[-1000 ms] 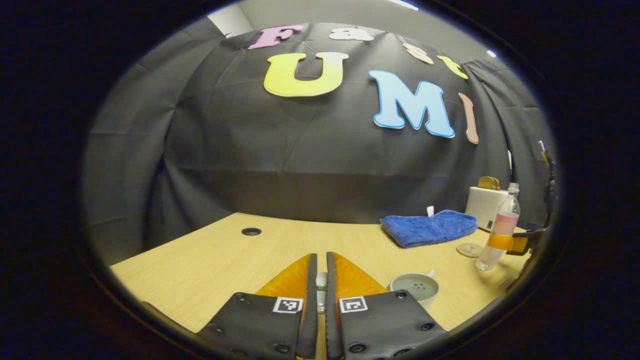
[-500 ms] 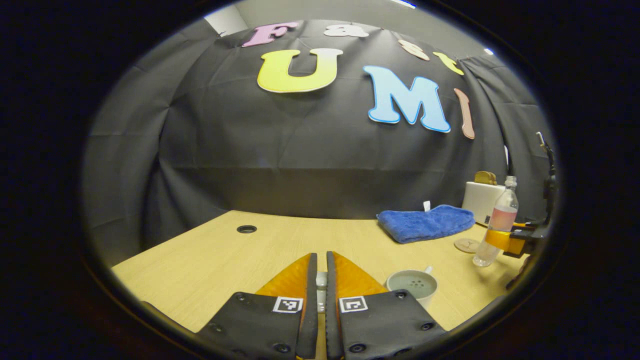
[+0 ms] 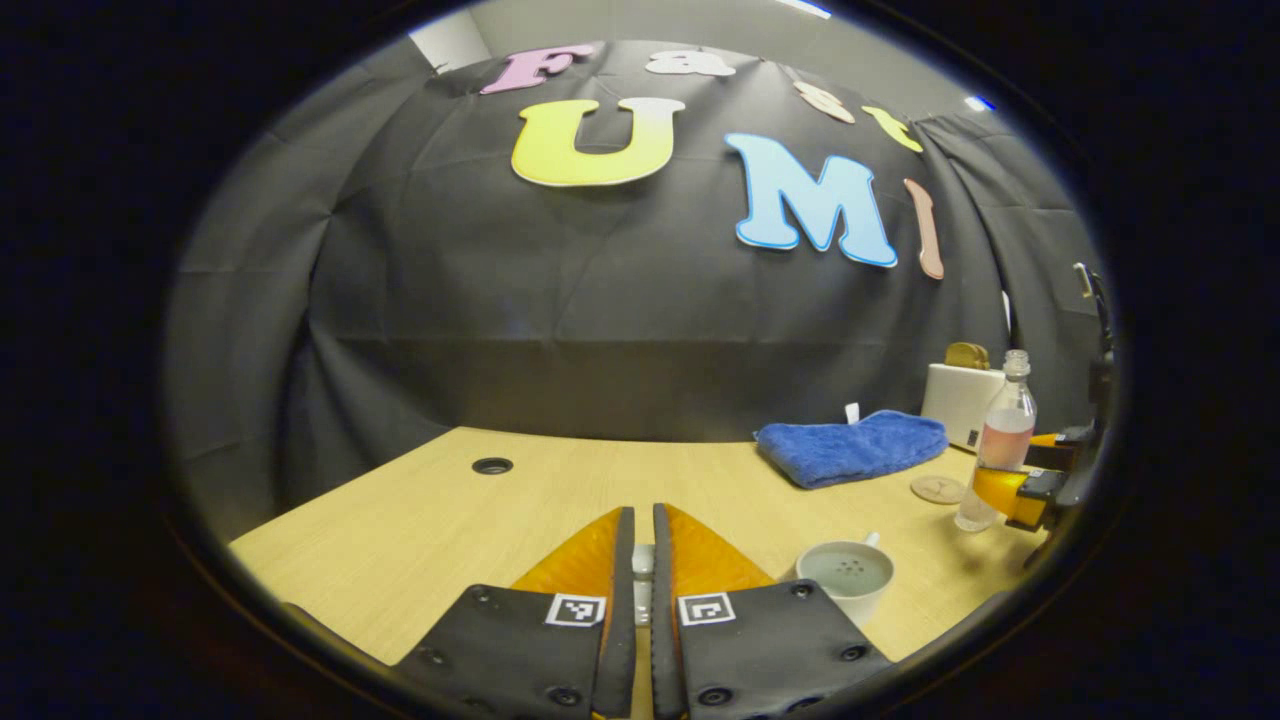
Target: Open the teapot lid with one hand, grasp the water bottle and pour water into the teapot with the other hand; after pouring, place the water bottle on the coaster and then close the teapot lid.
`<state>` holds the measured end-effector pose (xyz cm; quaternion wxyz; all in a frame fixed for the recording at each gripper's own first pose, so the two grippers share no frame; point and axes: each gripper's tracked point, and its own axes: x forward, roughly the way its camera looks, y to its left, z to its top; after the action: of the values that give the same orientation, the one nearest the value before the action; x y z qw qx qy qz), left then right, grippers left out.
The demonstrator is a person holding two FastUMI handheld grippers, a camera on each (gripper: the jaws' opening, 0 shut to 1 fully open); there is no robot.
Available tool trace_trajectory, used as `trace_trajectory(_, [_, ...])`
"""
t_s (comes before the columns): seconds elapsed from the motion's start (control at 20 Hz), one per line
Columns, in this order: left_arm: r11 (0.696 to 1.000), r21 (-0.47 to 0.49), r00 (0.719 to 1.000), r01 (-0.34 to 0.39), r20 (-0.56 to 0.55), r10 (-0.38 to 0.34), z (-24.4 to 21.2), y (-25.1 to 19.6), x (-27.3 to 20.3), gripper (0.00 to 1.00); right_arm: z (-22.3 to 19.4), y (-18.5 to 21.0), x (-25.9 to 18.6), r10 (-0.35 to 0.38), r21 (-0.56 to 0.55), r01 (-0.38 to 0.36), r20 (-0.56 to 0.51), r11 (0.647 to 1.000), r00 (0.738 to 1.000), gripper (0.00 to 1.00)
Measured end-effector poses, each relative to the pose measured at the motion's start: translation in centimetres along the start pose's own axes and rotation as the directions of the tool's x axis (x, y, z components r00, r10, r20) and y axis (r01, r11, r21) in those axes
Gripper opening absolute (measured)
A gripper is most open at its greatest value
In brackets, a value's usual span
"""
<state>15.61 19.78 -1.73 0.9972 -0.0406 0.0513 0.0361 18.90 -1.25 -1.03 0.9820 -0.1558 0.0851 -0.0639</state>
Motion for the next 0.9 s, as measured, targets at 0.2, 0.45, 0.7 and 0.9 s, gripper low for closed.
trace_trajectory(0.2, [1.000, -0.025, 1.000, 0.017, 0.006, -0.017, 0.1, 0.6, 0.1, 0.14, 0.3, 1.7, -0.5, 0.015, -0.218, -0.011, 0.019, 0.976, 1.000, 0.75])
trace_trajectory(0.45, [1.000, -0.025, 1.000, 0.018, 0.017, -0.018, 0.3, 1.2, 0.1, 0.13, 2.0, 3.3, -1.3, 0.032, -0.488, 0.012, 0.082, 0.873, 0.996, 0.75])
trace_trajectory(0.7, [0.998, -0.056, 0.999, 0.037, 0.009, -0.037, 0.2, 1.4, 0.3, 0.14, 4.1, 5.1, -1.5, 0.071, -0.712, 0.065, 0.160, 0.700, 0.984, 0.75])
trace_trajectory(0.9, [0.995, -0.094, 0.999, 0.043, 0.012, -0.042, 0.3, 1.9, 0.3, 0.13, 4.5, 6.1, -1.9, 0.099, -0.812, 0.092, 0.181, 0.577, 0.979, 0.74])
